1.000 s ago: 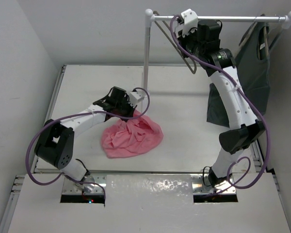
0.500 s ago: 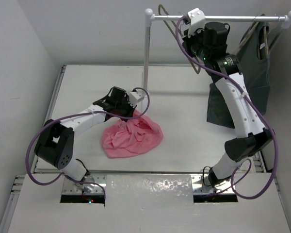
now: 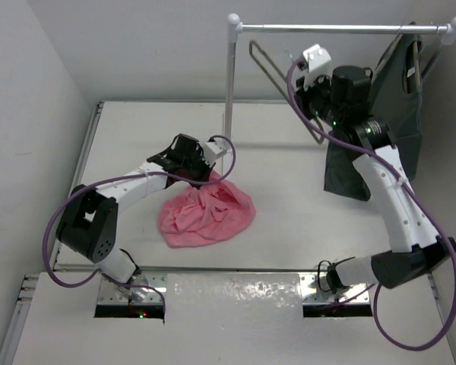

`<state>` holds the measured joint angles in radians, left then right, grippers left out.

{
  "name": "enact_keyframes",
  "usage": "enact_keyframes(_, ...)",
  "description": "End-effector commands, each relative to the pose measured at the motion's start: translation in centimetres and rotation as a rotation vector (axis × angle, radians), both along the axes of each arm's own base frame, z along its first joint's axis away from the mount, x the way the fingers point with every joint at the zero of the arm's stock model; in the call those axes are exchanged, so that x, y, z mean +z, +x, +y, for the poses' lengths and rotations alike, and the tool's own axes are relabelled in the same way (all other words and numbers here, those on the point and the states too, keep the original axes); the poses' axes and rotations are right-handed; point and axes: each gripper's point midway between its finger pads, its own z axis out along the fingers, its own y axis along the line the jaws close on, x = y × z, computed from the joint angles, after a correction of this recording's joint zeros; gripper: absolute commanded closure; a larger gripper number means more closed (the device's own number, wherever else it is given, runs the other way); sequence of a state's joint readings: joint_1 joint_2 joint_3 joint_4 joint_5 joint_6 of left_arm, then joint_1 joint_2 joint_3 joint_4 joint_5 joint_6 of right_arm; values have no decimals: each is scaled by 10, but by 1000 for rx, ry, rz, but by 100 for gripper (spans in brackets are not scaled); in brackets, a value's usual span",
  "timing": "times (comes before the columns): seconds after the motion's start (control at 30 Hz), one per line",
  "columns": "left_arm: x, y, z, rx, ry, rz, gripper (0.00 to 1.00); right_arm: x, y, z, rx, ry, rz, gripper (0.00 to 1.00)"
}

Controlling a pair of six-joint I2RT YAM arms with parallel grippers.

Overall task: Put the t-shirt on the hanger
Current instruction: Pick up the hanger from the clothesline, then place the T-shirt on the hanger.

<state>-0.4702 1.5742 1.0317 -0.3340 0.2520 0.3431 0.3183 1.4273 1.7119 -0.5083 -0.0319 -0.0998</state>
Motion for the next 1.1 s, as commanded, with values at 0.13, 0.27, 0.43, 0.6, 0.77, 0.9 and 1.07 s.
enact_keyframes(0.13, 26, 30, -8, 3, -17, -87, 100, -42, -61, -6, 37, 44, 71, 100)
enact_keyframes(0.27, 28, 37, -12, -5, -12, -81, 100, -67, -93, -3, 78, 66, 160, 100)
enact_keyframes(0.43, 33, 49, -14, 14, 5, -74, 100, -147, -165, 31, 299, 180, 346, 100)
enact_keyframes(0.6, 34, 54, -10, 52, 22, -76, 100, -200, -218, 73, 445, 199, 532, 100)
enact_keyframes(0.77, 34, 53, -7, 53, 37, -79, 100, -213, -218, 78, 437, 220, 549, 100)
enact_keyframes(0.9, 38, 46, -7, 23, 30, -83, 100, -223, -189, 71, 314, 184, 495, 100)
enact_keyframes(1.07, 37, 46, 0, 6, 72, -110, 100, -219, -173, 76, 311, 130, 475, 100)
